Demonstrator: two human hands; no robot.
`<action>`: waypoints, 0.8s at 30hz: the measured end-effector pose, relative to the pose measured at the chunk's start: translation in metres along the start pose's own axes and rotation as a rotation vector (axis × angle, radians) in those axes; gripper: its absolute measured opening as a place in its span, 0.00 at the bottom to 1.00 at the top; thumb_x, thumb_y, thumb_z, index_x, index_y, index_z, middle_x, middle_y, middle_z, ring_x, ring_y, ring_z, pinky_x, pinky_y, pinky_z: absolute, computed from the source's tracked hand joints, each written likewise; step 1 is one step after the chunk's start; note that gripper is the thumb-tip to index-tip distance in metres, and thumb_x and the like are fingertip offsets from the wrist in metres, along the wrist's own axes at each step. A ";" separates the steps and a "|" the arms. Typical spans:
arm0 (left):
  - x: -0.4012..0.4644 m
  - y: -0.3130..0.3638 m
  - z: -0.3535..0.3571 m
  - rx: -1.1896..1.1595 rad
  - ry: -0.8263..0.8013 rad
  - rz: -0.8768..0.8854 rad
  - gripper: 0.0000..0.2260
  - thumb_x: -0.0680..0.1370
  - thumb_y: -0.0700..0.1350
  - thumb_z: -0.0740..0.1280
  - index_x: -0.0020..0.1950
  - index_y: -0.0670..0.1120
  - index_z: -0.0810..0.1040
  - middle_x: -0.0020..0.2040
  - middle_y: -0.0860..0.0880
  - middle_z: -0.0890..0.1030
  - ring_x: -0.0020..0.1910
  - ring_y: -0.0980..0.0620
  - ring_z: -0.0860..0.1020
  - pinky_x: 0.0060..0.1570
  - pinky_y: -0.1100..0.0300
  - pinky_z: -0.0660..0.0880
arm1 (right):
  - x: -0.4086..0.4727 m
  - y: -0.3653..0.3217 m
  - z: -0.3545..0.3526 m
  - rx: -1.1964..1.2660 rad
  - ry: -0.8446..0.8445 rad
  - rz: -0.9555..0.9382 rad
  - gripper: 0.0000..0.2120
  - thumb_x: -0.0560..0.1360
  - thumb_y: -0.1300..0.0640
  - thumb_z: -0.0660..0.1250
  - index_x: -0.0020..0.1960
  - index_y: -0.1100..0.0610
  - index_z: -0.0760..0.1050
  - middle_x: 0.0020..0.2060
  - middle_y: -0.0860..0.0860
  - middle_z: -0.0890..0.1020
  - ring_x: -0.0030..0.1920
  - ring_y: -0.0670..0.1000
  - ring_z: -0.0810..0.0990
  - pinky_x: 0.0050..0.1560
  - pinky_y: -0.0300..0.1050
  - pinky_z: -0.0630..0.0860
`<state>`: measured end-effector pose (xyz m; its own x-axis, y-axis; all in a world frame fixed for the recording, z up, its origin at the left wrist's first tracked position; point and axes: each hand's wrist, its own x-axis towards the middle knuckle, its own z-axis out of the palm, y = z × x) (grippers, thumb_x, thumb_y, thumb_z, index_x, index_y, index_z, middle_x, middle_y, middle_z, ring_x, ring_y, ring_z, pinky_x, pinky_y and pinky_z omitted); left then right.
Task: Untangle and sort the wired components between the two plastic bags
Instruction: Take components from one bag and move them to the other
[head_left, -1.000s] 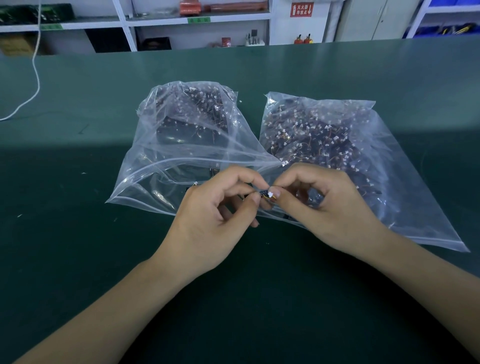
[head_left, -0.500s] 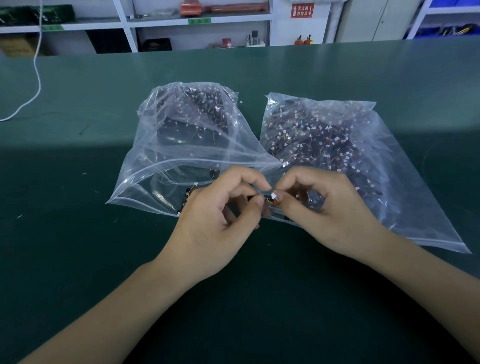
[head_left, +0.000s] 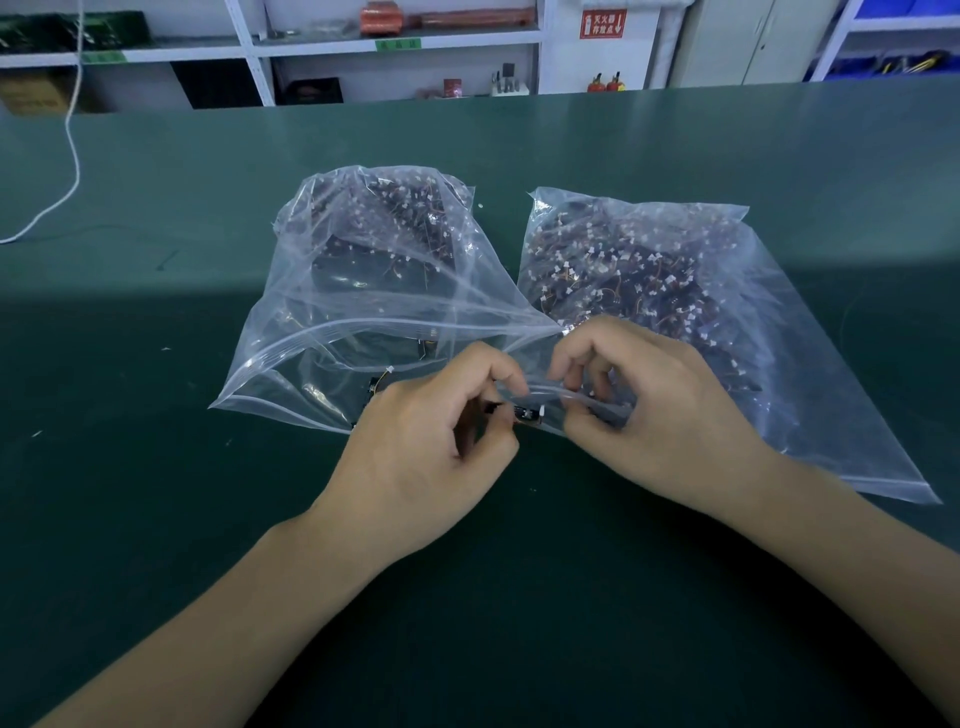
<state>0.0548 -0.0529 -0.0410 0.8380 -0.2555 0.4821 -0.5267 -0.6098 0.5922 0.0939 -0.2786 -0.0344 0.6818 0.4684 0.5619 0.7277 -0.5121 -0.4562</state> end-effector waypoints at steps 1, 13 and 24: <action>0.000 -0.001 0.002 0.000 -0.005 0.001 0.10 0.79 0.41 0.72 0.56 0.53 0.78 0.39 0.55 0.82 0.34 0.53 0.77 0.37 0.65 0.71 | 0.000 0.000 0.001 0.002 0.008 -0.004 0.12 0.70 0.64 0.71 0.50 0.51 0.77 0.43 0.41 0.77 0.39 0.51 0.77 0.40 0.53 0.77; 0.004 0.000 0.004 0.207 0.077 0.104 0.06 0.76 0.40 0.76 0.47 0.48 0.81 0.32 0.56 0.76 0.29 0.53 0.73 0.32 0.54 0.76 | -0.001 -0.001 0.002 0.028 0.055 -0.018 0.10 0.70 0.63 0.71 0.49 0.51 0.78 0.43 0.39 0.78 0.37 0.52 0.77 0.40 0.52 0.75; 0.013 0.011 0.014 0.662 -0.044 0.235 0.13 0.69 0.41 0.84 0.35 0.50 0.80 0.25 0.51 0.74 0.21 0.43 0.72 0.22 0.60 0.66 | 0.000 0.000 0.005 0.040 0.068 -0.033 0.10 0.70 0.63 0.71 0.48 0.50 0.79 0.43 0.40 0.79 0.37 0.51 0.77 0.40 0.50 0.75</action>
<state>0.0620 -0.0736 -0.0369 0.7253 -0.4578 0.5142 -0.5083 -0.8598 -0.0485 0.0937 -0.2752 -0.0376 0.6517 0.4340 0.6220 0.7531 -0.4677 -0.4627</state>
